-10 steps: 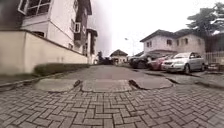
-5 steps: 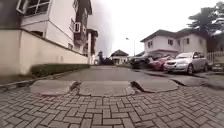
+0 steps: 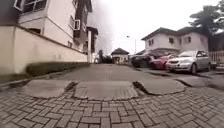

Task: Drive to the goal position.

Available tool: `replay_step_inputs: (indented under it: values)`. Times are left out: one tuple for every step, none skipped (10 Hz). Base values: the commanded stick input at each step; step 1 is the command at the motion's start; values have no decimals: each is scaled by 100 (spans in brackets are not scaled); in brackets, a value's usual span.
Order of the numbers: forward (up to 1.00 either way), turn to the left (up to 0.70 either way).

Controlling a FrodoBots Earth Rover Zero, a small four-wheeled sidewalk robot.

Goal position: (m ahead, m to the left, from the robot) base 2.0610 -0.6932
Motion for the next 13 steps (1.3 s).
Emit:
replay_step_inputs:
  values:
    - [50, 0]
    - [50, 0]
    - [50, 0]
    - [50, 0]
    - [50, 0]
    - [50, 0]
    - [50, 0]
    - [50, 0]
    - [48, 0]
    - [46, 0]
    - [37, 0]
    - [29, 0]
    - [21, 0]
